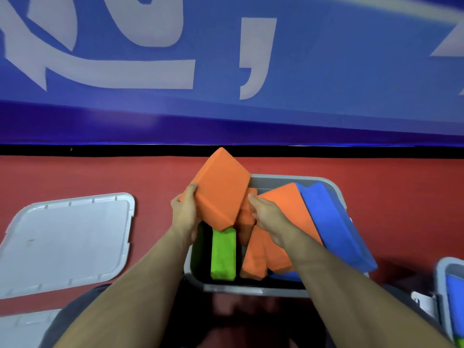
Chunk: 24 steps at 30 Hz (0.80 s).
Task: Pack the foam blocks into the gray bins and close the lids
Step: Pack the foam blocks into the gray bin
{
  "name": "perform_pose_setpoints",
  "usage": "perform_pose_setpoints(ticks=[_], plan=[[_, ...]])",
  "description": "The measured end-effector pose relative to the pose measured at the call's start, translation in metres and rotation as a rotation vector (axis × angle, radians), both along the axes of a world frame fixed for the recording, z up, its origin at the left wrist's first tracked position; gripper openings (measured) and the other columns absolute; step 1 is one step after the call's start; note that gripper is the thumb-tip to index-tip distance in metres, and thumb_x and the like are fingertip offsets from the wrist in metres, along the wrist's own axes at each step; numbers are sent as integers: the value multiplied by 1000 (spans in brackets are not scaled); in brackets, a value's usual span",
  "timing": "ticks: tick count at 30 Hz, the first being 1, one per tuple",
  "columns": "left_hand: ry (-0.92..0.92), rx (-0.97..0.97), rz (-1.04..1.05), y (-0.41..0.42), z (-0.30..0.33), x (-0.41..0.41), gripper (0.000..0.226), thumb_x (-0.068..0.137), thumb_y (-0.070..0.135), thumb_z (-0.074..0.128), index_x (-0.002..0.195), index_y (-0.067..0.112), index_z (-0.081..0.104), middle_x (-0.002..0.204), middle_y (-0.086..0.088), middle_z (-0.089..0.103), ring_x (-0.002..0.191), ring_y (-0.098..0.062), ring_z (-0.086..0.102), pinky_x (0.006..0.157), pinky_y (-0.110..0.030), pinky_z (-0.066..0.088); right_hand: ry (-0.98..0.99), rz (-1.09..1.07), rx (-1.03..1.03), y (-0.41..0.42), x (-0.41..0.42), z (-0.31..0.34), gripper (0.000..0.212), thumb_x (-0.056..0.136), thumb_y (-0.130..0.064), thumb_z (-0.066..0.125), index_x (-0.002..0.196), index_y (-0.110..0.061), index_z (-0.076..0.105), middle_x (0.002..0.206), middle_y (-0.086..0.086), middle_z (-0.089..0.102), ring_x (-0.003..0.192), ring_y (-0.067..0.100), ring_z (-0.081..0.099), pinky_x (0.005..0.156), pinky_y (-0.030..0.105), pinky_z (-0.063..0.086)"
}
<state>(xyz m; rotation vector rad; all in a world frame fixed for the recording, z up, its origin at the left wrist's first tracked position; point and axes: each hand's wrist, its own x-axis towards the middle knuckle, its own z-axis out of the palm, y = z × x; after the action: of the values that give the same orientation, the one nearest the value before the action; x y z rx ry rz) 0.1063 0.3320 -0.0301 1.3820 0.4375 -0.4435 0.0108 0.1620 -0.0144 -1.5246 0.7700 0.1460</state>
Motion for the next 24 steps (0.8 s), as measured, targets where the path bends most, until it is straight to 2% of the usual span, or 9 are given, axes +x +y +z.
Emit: perform_pose_setpoints(ticks=[3, 6, 10, 13, 16, 18, 20, 22, 24], plan=[[61, 182, 62, 4, -11, 6, 105, 68, 78, 58, 147, 11, 38, 145, -17, 50, 123, -34, 57, 100, -53, 51, 71, 22, -51, -5, -4, -11, 52, 101, -51, 51, 138, -14, 59, 140, 2, 60, 130, 20, 54, 115, 40, 39], [78, 384, 52, 8, -14, 3, 97, 85, 69, 58, 156, 13, 21, 155, -19, 34, 137, -40, 42, 112, -53, 39, 102, 19, -53, -8, -7, -13, 51, 102, -50, 50, 136, -13, 59, 141, 6, 60, 129, 22, 55, 115, 44, 38], [64, 550, -8, 4, -19, 0, 95, 89, 63, 60, 158, 11, 20, 156, -25, 27, 138, -46, 38, 114, -54, 35, 143, 12, -86, -12, -13, -16, 39, 101, -47, 54, 116, -13, 66, 131, 17, 64, 128, 37, 56, 111, 53, 42], [-46, 733, -64, -6, -10, -8, 90, 90, 60, 61, 155, 10, 26, 155, -22, 26, 140, -45, 32, 116, -51, 29, 127, -31, -461, -23, -17, -16, 42, 95, -46, 63, 121, -14, 68, 123, 7, 68, 123, 27, 59, 105, 40, 47], [-381, 915, -37, -22, 6, -27, 73, 89, 54, 66, 145, 13, 44, 145, -14, 38, 133, -38, 36, 109, -50, 30, 243, -78, -747, -38, -25, -11, 62, 89, -53, 66, 140, -19, 54, 140, 9, 52, 133, 32, 44, 110, 45, 40], [-544, 885, -93, -36, 14, -37, 60, 90, 50, 67, 137, 15, 52, 136, -11, 47, 128, -33, 42, 107, -46, 32, 339, -95, -739, -46, -29, -8, 75, 89, -55, 67, 148, -17, 42, 147, 12, 43, 138, 35, 36, 112, 49, 36], [-519, 658, -288, -52, 13, -43, 52, 93, 46, 67, 131, 12, 56, 129, -8, 55, 124, -27, 51, 106, -38, 38, 401, -132, -733, -52, -33, -7, 78, 88, -58, 66, 148, -15, 39, 148, 13, 40, 139, 36, 34, 112, 50, 35], [-295, 434, -523, -69, 10, -54, 60, 90, 50, 69, 131, 9, 56, 130, -12, 61, 122, -27, 57, 103, -33, 42, 453, -154, -721, -56, -35, -8, 78, 88, -59, 65, 145, -12, 41, 148, 14, 39, 138, 37, 34, 109, 50, 37], [-29, 374, -663, -83, -1, -67, 82, 80, 63, 69, 138, 8, 50, 137, -21, 59, 126, -37, 57, 106, -43, 46, 484, -141, -703, -60, -38, -12, 79, 89, -60, 64, 144, -8, 42, 148, 16, 40, 138, 38, 34, 109, 48, 36]])
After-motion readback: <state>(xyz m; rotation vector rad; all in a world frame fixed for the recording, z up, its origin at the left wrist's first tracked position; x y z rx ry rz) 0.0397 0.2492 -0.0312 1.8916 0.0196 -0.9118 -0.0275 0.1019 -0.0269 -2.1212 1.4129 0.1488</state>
